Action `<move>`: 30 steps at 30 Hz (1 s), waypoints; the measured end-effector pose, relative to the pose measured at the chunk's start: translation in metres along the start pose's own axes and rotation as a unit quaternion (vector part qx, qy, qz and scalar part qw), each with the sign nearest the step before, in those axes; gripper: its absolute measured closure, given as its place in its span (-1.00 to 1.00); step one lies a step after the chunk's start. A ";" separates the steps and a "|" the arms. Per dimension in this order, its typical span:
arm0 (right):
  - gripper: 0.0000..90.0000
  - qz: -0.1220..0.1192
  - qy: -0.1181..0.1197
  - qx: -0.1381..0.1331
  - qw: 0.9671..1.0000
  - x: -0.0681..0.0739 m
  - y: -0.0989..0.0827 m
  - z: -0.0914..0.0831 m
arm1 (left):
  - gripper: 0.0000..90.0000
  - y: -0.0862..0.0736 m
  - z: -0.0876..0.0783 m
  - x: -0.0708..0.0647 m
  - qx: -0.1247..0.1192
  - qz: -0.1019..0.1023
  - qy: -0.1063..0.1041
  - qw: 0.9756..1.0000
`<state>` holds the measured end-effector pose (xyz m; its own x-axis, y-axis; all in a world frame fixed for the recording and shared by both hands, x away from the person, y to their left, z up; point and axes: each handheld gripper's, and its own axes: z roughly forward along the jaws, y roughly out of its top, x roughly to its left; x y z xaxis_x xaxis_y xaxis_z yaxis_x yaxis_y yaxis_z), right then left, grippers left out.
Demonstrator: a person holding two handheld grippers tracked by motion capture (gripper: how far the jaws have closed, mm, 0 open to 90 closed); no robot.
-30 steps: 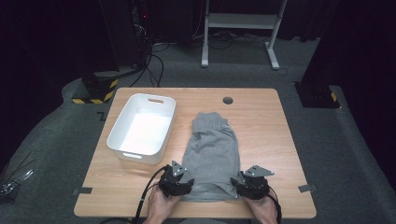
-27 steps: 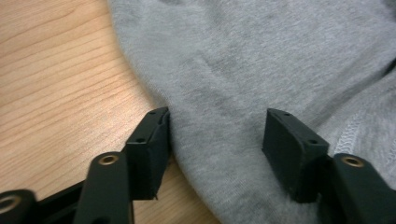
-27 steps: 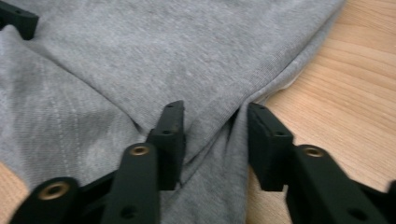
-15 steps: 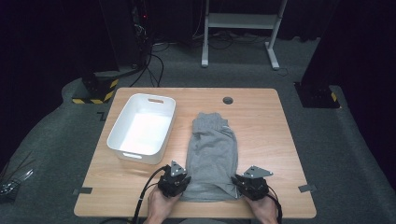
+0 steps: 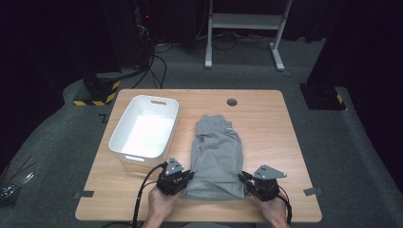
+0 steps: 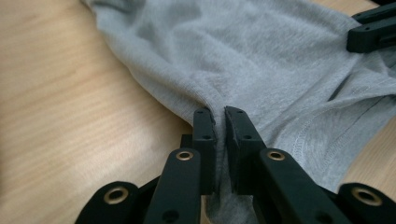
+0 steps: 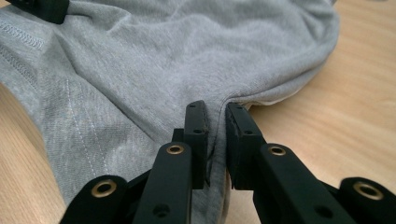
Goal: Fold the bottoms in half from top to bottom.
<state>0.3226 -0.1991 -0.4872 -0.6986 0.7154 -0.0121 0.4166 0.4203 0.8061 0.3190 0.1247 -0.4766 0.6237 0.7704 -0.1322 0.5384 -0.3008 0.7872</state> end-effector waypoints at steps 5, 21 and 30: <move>0.78 -0.007 0.000 -0.014 1.000 -0.003 0.007 -0.005 | 0.86 0.005 -0.001 0.005 -0.008 -0.017 -0.011 1.000; 0.78 -0.013 -0.005 -0.015 1.000 -0.002 0.005 -0.004 | 0.85 -0.001 0.003 0.001 -0.003 -0.008 -0.004 1.000; 0.79 -0.032 -0.002 -0.037 0.999 0.007 0.013 -0.018 | 0.86 -0.001 -0.019 -0.007 -0.028 -0.002 -0.012 1.000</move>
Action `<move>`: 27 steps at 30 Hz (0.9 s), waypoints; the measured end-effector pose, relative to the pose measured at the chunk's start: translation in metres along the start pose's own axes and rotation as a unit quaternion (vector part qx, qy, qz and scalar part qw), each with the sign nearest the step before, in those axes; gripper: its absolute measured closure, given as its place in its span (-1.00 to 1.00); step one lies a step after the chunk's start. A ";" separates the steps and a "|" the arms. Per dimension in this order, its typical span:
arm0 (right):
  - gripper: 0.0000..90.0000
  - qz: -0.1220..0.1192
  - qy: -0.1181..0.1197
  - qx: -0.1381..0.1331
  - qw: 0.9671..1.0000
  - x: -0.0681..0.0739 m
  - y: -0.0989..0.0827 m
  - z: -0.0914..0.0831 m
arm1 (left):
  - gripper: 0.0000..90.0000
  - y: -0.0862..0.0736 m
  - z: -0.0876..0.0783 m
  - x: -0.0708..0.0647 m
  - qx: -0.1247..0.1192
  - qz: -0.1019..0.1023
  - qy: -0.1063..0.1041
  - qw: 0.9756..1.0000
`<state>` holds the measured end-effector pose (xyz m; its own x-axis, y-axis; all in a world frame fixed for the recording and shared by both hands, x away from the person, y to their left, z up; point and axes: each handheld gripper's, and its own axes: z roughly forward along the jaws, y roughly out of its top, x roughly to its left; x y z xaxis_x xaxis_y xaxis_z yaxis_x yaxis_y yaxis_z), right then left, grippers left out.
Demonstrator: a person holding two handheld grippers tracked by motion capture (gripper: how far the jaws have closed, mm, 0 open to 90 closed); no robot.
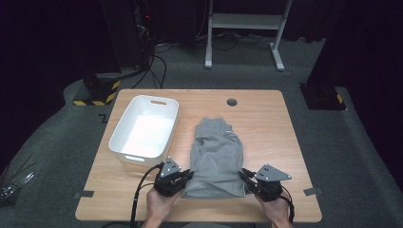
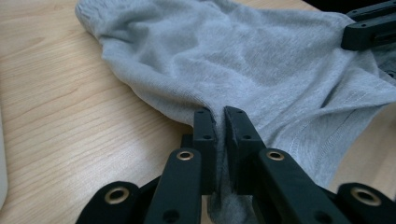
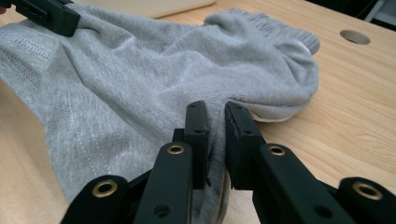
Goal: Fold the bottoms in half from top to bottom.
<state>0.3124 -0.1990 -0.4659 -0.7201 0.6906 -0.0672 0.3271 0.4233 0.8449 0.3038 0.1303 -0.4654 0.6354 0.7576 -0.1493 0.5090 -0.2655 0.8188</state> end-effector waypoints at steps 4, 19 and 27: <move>0.79 -0.008 0.003 -0.014 1.000 0.006 0.005 -0.013 | 0.86 0.002 -0.018 -0.007 -0.022 0.001 -0.009 1.000; 0.78 0.011 -0.006 -0.045 0.999 -0.017 0.043 -0.016 | 0.86 0.056 -0.013 0.009 -0.057 0.007 0.005 0.998; 0.78 0.028 -0.015 -0.029 0.999 -0.039 0.049 0.007 | 0.85 0.066 0.014 0.028 -0.044 -0.008 0.027 0.999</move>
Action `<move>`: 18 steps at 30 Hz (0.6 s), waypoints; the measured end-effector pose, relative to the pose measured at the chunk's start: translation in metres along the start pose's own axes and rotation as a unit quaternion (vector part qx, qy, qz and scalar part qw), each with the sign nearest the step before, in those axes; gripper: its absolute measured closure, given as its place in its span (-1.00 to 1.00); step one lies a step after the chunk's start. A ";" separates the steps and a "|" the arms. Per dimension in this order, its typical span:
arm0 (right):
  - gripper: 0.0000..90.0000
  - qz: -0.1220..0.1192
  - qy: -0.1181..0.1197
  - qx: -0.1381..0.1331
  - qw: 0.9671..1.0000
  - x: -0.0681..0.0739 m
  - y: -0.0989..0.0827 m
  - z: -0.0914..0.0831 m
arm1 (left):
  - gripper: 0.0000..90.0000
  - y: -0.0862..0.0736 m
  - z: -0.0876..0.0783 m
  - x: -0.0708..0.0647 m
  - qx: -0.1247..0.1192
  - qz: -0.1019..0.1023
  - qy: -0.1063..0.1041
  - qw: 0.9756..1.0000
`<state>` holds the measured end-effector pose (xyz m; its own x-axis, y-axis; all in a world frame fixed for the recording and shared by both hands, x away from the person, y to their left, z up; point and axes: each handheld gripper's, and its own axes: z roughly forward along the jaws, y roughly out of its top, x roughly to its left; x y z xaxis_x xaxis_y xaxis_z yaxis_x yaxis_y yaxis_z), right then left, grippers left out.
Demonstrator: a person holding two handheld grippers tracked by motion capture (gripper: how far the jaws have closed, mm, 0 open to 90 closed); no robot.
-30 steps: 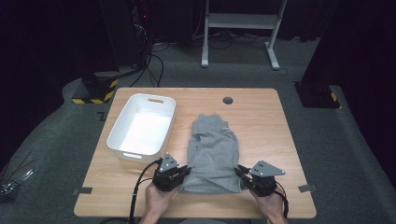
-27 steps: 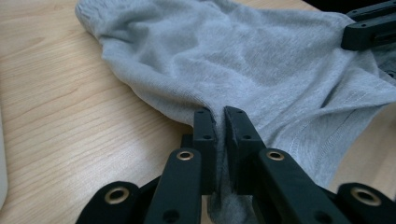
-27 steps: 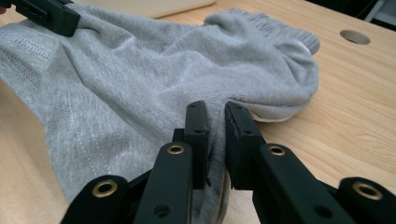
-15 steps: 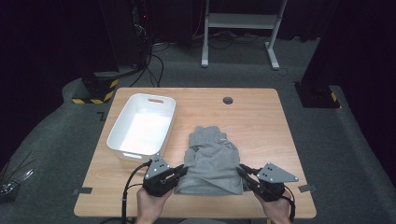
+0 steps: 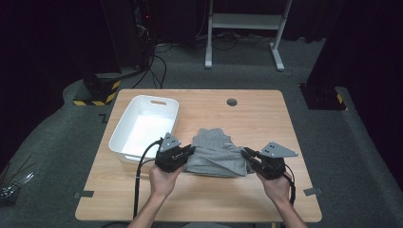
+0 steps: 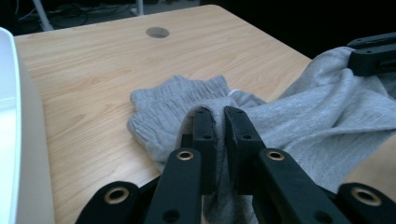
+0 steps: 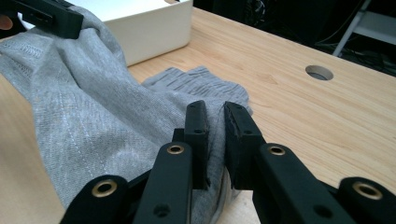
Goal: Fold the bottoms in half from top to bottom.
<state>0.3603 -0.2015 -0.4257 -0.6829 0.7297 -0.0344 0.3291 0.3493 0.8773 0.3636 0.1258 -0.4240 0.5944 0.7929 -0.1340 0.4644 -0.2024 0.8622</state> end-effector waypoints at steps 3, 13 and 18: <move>0.78 0.002 -0.002 0.002 1.000 -0.005 0.002 0.007 | 0.85 0.001 0.007 0.003 0.001 -0.002 0.010 1.000; 0.78 0.017 -0.008 0.016 1.000 -0.022 0.005 0.028 | 0.85 0.002 0.036 0.013 0.015 -0.012 0.042 0.999; 0.78 0.028 -0.011 0.022 0.999 -0.029 0.002 0.038 | 0.85 0.000 0.051 0.016 0.026 -0.015 0.055 0.998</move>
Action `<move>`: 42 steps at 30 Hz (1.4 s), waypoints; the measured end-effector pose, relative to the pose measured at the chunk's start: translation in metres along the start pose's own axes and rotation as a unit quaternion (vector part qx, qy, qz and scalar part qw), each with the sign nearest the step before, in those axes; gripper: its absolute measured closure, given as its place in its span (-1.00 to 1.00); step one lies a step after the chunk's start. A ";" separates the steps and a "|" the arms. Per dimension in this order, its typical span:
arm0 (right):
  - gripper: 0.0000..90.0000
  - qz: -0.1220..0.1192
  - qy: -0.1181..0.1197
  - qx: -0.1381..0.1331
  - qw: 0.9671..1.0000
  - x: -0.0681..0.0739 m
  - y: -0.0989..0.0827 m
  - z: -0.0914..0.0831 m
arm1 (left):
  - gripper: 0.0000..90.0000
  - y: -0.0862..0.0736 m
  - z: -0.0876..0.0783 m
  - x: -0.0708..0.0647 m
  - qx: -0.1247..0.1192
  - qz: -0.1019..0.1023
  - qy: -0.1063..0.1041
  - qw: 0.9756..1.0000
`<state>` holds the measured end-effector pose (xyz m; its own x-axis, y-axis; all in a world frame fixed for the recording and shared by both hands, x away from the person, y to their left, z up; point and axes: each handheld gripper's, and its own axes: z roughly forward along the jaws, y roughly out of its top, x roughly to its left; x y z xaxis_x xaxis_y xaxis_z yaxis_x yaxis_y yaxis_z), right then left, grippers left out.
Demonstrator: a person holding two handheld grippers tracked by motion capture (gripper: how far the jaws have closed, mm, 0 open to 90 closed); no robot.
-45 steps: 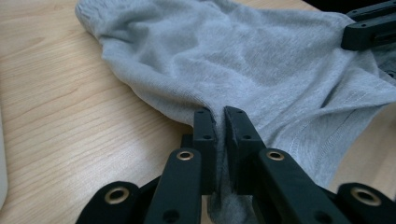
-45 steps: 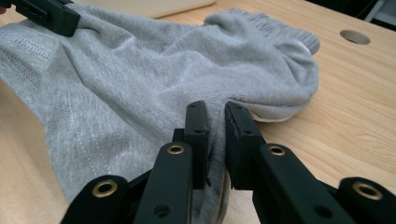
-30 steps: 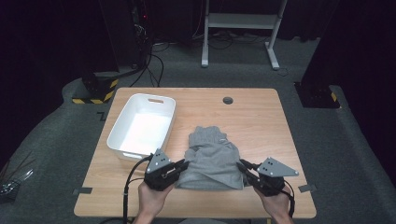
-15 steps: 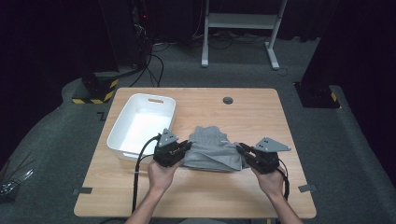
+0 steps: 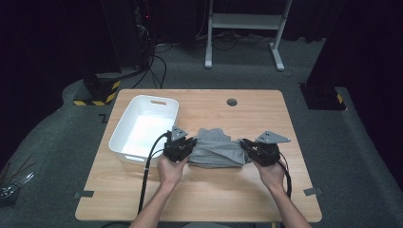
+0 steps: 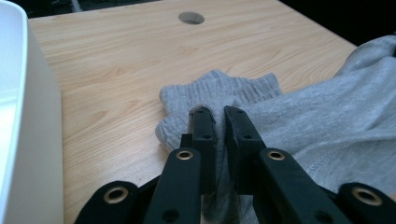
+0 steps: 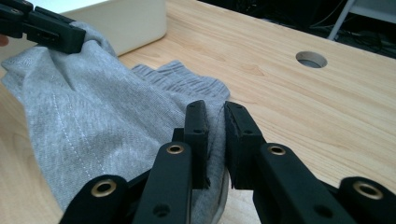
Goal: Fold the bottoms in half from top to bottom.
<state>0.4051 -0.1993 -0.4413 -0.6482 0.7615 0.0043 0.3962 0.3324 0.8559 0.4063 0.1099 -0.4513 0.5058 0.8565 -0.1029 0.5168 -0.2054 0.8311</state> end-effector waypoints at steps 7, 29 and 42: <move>0.78 0.013 -0.005 0.007 1.000 -0.008 -0.002 0.011 | 0.85 -0.001 0.013 0.004 0.009 -0.002 0.010 1.000; 0.73 0.044 -0.017 0.046 0.998 -0.027 -0.016 0.049 | 0.78 -0.008 0.049 0.011 0.037 -0.016 0.031 0.999; 0.51 0.060 -0.017 0.041 0.997 -0.030 -0.017 0.049 | -0.04 -0.002 0.028 0.006 0.020 -0.012 0.015 1.000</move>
<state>0.4498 -0.2009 -0.4815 -0.5706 0.8168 0.0847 0.5220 0.2812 0.8053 0.4273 0.1025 -0.4689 0.4717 0.8754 -0.1055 0.5564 -0.2027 0.8058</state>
